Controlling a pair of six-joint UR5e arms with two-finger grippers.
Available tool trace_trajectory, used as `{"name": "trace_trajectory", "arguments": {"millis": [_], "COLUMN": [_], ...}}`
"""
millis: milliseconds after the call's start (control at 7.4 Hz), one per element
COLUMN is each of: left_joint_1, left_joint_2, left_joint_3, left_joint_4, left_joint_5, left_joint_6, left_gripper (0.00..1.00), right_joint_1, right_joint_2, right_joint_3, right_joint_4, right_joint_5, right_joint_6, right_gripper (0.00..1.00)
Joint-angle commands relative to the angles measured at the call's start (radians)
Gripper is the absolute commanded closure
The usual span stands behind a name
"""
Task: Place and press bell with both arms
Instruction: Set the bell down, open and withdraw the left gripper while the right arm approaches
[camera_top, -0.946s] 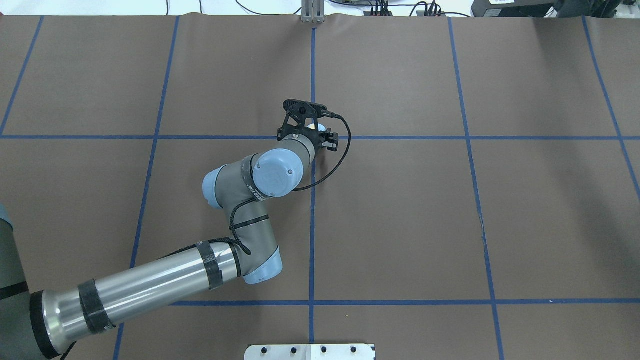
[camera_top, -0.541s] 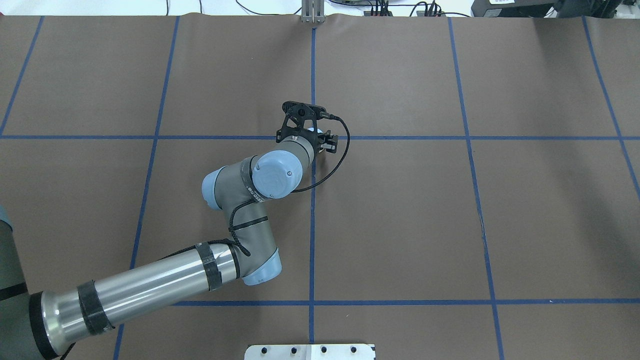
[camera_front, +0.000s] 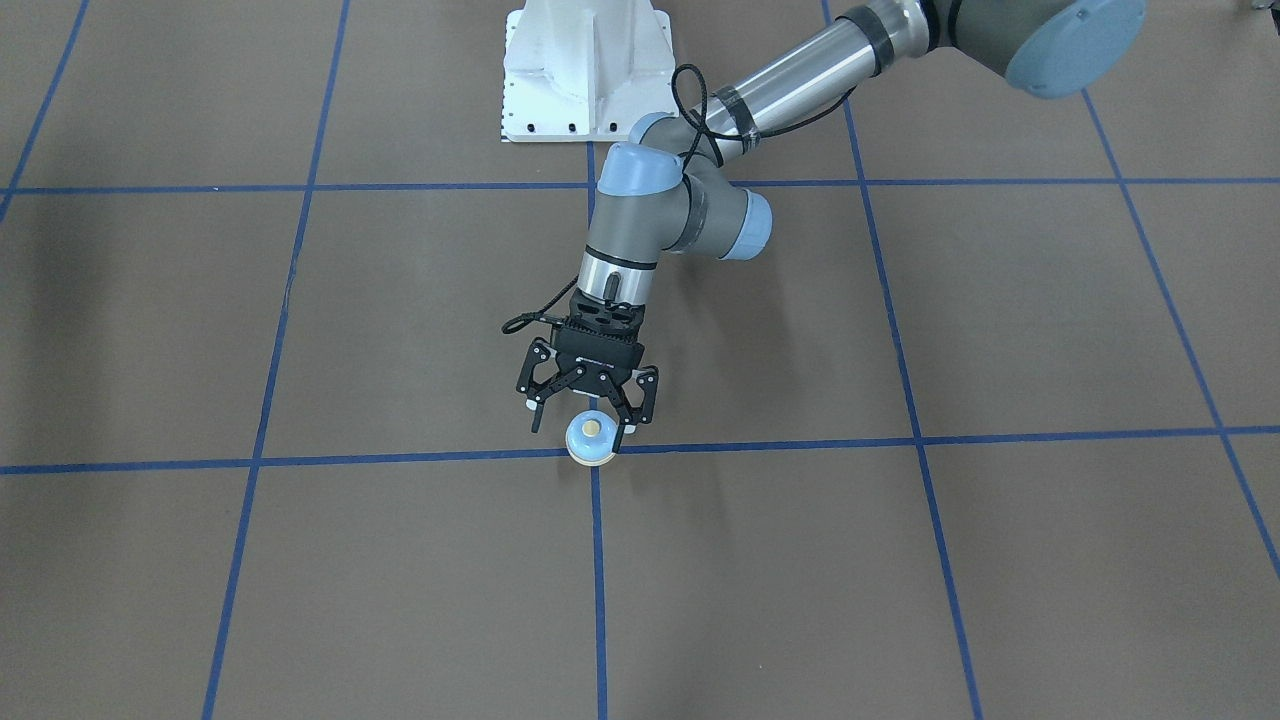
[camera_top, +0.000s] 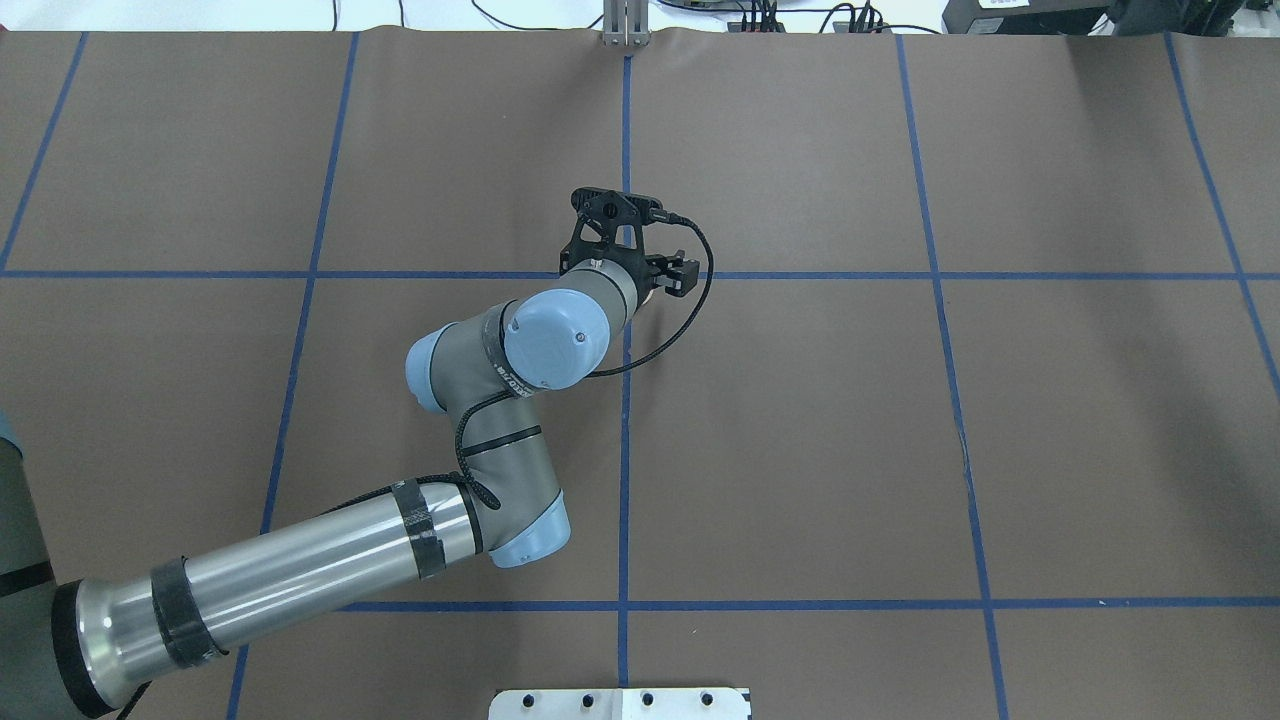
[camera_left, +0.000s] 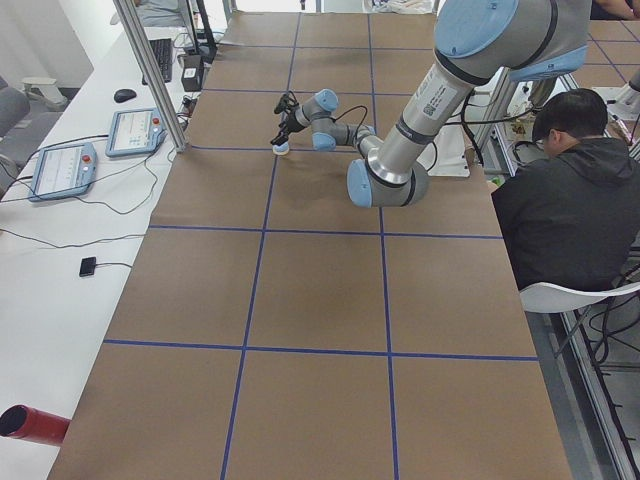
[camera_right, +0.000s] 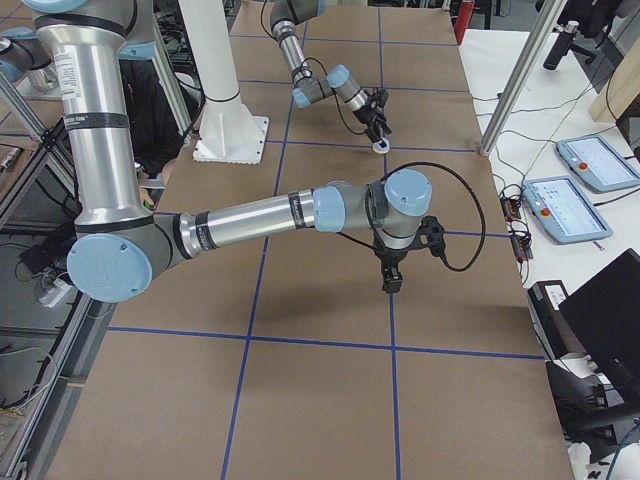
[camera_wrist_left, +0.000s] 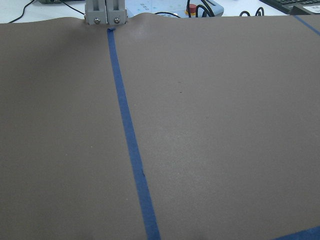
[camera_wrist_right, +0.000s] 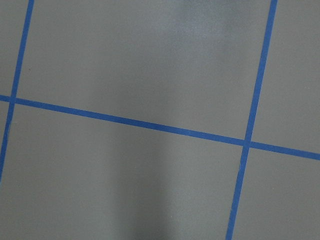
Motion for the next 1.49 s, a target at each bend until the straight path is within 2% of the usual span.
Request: {"name": "trace_trajectory", "arguments": {"millis": [0,135,270,405,541,676,811,946,1081,1216,1351], "left_joint_1": [-0.104,-0.173,-0.225,-0.264,-0.308,-0.374,-0.45,-0.527,-0.573,-0.597,-0.644], "left_joint_2": [0.002,0.008,0.04,0.107,0.161,0.228,0.303,0.361,0.418,0.48,0.514], "left_joint_3": [-0.026,-0.033,-0.04,-0.046,-0.06,-0.095,-0.135,-0.143,-0.158,-0.201,-0.213], "left_joint_4": [0.062,0.116,0.123,0.132,0.137,0.143,0.143,0.143,0.141,0.144,0.152], "left_joint_5": [-0.167,-0.281,-0.355,-0.366,-0.4,-0.488,-0.603,-0.697,-0.73,-0.745,-0.826], "left_joint_6": [0.005,0.011,0.067,0.095,0.145,0.232,0.302,0.371,0.435,0.484,0.492], "left_gripper": [0.0,0.0,0.0,0.0,0.0,0.0,0.0,0.0,0.0,0.0,0.0], "right_joint_1": [-0.025,-0.071,-0.132,-0.216,-0.306,-0.395,-0.465,-0.518,-0.566,-0.611,-0.646], "right_joint_2": [0.049,0.102,0.161,0.225,0.305,0.377,0.441,0.513,0.563,0.596,0.627], "right_joint_3": [-0.004,0.0,-0.001,-0.006,-0.015,-0.018,-0.038,-0.068,-0.073,-0.09,-0.134], "right_joint_4": [-0.002,0.0,0.001,0.003,0.004,0.007,0.009,0.011,0.011,0.042,0.078], "right_joint_5": [-0.003,-0.004,-0.009,-0.038,-0.114,-0.165,-0.185,-0.195,-0.21,-0.254,-0.265], "right_joint_6": [0.026,0.161,0.267,0.366,0.487,0.643,0.779,0.901,0.934,0.945,0.962], "right_gripper": [0.0,0.0,0.0,0.0,0.0,0.0,0.06,0.42,0.82,1.0,1.0]}}
